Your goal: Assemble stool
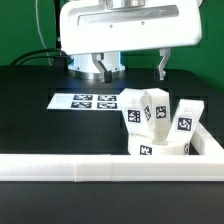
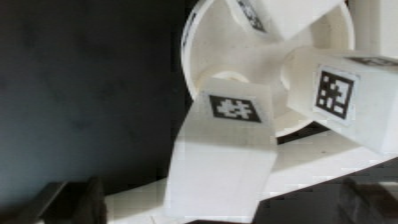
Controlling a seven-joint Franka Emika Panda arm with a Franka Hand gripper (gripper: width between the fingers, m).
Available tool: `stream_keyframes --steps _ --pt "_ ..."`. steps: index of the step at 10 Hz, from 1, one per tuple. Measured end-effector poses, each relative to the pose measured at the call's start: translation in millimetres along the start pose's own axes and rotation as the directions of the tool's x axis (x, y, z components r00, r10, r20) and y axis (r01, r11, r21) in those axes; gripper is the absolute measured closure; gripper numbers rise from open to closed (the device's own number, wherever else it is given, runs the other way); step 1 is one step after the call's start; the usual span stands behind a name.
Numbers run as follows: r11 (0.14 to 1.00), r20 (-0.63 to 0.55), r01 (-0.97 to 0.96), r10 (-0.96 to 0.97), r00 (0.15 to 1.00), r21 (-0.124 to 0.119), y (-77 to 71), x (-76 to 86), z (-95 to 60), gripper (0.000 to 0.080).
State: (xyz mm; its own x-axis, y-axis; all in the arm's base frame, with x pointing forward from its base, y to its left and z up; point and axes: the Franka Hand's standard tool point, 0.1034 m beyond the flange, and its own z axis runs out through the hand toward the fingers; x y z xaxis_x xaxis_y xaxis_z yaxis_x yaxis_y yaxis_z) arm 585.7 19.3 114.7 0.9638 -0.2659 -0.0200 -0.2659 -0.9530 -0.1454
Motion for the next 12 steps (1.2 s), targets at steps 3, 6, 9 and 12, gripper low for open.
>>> stream_keyframes --steps 3,6,9,12 --pt "0.998 -0.004 0.061 -0.061 0.998 -0.009 -0.2 5.5 -0.4 0.015" --pt "0.882 0.016 0.468 -0.468 0.884 -0.057 -11.0 11.5 4.2 0.015" --pt "0.736 0.039 0.674 -0.673 0.739 -0.067 -8.3 15.2 4.5 0.015" --pt "0.55 0.074 0.832 -0.829 0.554 -0.071 -7.1 15.4 8.5 0.015"
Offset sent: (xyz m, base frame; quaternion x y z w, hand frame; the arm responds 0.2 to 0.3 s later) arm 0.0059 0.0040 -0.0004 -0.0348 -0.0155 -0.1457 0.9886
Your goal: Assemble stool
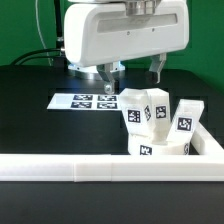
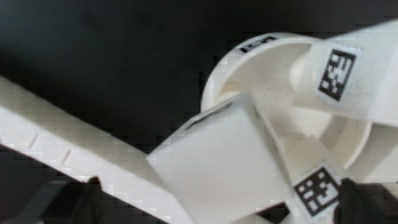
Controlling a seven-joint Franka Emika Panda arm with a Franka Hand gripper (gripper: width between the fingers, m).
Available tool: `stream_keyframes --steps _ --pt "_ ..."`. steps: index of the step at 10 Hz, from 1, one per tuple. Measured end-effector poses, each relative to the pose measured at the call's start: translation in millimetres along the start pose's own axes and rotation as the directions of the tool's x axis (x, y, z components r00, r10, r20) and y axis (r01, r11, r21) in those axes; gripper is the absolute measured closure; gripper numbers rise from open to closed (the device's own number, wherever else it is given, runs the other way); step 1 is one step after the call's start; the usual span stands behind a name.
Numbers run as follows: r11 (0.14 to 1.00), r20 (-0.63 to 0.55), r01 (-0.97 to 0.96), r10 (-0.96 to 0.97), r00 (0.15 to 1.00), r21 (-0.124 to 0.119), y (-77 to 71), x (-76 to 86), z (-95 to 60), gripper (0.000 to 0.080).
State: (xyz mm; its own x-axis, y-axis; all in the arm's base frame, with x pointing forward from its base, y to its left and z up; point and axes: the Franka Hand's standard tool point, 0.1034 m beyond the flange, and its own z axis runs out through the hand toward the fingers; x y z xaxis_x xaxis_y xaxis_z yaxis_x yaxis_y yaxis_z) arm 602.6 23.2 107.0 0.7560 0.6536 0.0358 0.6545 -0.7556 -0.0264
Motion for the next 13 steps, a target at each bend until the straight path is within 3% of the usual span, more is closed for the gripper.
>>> stream_keyframes --steps 4,6,7,8,9,12,13 --pt "0.96 0.035 0.28 -0.28 0.959 -0.003 3.3 -2.9 8.9 0.015" --pt "0.964 0.039 0.265 -0.264 0.964 -0.001 1.7 -2.8 11.5 0.015" --pt "0.964 0.041 0.265 -0.265 0.963 0.002 -0.5 -1.9 14.1 0.024" --pt "0.964 0.042 0.264 -0.264 0.964 0.005 -1.9 -1.6 15.8 0.0422" --pt "0.964 0.042 0.265 -0.265 0.963 0.005 -2.3 -1.3 16.1 0.0465" --pt "0.973 0.042 0.232 -0.232 0.972 0.003 -1.8 -1.7 16.0 0.0465" --pt "0.991 0.039 0.133 -0.132 0.99 -0.001 -2.5 -1.0 16.2 0.0465"
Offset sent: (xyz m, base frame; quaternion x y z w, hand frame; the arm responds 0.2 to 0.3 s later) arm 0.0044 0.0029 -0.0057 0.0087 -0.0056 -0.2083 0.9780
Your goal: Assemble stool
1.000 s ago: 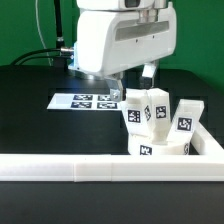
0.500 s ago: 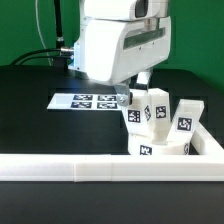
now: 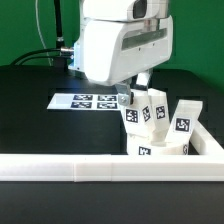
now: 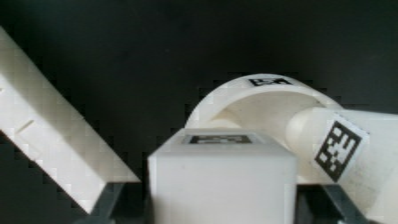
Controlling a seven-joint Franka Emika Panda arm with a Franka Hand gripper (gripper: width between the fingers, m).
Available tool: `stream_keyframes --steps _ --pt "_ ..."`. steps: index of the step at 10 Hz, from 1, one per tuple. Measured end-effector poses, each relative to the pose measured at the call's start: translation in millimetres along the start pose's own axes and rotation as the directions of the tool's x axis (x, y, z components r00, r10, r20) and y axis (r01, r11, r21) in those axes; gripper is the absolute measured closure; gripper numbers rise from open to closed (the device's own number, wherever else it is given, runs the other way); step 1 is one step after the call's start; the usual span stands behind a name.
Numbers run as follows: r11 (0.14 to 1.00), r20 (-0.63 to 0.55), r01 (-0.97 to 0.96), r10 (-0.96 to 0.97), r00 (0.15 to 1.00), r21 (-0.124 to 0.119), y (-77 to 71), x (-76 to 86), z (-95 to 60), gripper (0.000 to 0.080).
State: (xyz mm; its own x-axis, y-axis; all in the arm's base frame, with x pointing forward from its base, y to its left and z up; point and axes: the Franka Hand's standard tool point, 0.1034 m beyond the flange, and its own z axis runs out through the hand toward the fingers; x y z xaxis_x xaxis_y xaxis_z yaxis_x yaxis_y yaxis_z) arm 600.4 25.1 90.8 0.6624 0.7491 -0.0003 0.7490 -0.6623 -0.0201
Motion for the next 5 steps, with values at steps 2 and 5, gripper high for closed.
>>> stream_keyframes --steps 2,5 --pt "0.973 -0.02 -0.23 0.23 0.973 -0.009 -4.8 9.7 0.2 0.0465" --pt "0.848 -0.027 -0.53 0.53 0.848 0.006 -11.9 19.5 0.4 0.0465"
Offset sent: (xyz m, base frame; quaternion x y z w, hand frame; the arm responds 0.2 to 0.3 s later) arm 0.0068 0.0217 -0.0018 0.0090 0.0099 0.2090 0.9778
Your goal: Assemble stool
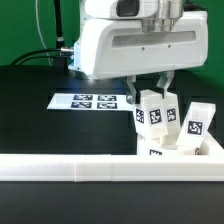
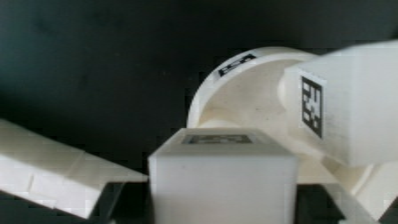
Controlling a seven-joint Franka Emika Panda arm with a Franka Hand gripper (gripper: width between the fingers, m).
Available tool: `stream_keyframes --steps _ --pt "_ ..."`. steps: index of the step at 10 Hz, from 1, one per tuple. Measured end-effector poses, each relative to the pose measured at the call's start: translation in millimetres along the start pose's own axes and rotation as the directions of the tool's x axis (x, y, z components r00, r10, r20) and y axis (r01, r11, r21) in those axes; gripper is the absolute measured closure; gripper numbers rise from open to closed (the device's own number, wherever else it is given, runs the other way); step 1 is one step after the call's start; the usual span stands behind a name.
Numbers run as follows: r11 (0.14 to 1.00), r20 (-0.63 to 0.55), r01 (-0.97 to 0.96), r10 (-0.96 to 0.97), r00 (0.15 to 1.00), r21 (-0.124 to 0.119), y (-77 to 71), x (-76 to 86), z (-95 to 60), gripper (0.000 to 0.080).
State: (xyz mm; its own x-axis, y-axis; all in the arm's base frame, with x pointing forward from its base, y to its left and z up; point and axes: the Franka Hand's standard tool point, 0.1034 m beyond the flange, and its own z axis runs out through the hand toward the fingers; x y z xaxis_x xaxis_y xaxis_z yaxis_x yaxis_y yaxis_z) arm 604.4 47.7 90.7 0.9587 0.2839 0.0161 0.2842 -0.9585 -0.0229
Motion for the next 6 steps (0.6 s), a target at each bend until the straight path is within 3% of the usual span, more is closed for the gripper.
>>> stream_keyframes --steps 2,6 --pt "0.973 -0.001 -0.23 0.23 0.973 0.006 -4.7 1.5 0.2 0.0464" --pt "0.803 -0.037 -0.596 0.597 0.802 0.017 -18.3 13.1 1.4 0.0464"
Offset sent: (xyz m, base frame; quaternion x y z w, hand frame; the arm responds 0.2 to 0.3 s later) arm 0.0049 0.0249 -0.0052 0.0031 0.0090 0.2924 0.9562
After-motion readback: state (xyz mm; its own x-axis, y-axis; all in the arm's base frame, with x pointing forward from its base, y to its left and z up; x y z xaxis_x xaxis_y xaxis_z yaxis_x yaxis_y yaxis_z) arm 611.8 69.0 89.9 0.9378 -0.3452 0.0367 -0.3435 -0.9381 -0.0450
